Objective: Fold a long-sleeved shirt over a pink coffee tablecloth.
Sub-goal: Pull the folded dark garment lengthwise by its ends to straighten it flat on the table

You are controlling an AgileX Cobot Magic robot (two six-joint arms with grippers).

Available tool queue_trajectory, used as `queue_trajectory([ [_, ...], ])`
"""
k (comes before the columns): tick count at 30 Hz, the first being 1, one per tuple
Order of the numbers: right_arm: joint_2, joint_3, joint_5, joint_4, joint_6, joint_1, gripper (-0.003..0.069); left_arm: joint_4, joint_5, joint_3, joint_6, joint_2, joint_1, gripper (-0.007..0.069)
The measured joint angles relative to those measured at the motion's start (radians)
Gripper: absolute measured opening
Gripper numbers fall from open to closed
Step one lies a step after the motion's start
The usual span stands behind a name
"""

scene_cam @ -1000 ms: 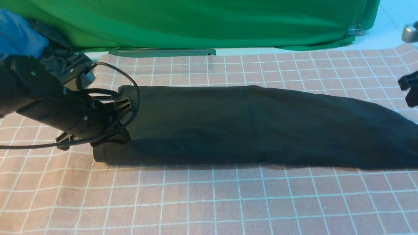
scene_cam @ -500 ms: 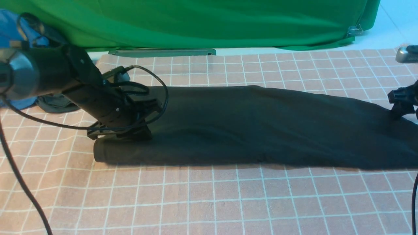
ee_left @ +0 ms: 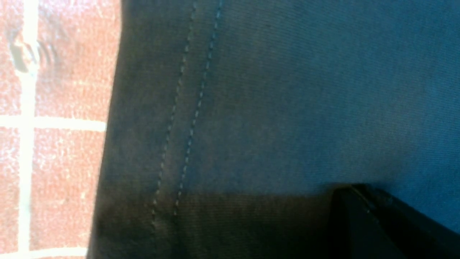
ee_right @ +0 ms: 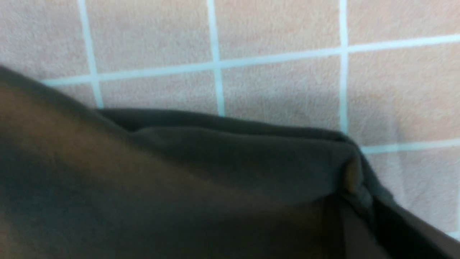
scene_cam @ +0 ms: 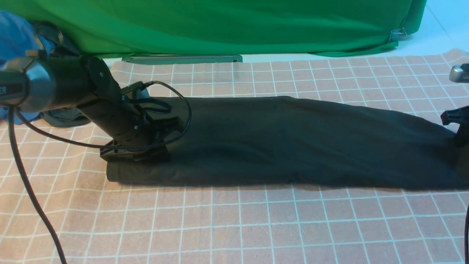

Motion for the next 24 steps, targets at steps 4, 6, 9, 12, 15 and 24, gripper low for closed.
queue_trajectory([
  [4, -0.01, -0.052, 0.011, -0.007, -0.006, -0.009, 0.0097, 0.002, 0.004, -0.001, -0.001, 0.0, -0.001, 0.0013],
  [6, -0.012, -0.069, 0.011, -0.009, -0.017, -0.014, 0.0097, 0.003, 0.004, -0.001, -0.001, 0.0, -0.001, 0.0013],
  [9, -0.008, -0.072, 0.013, -0.009, -0.022, -0.018, 0.0097, 0.003, 0.005, -0.001, -0.001, 0.0, -0.001, 0.0013],
  [12, 0.007, -0.072, 0.016, -0.017, -0.022, -0.018, 0.0131, 0.004, 0.007, -0.002, -0.001, 0.0, -0.001, 0.0013],
  [15, 0.013, -0.084, 0.017, -0.034, -0.023, -0.019, 0.0225, 0.01, 0.015, -0.01, -0.001, 0.0, -0.001, 0.0013],
  [24, -0.036, -0.21, 0.3, -0.05, 0.076, -0.02, 0.0442, 0.031, 0.067, -0.039, -0.021, -0.076, -0.001, 0.0013],
])
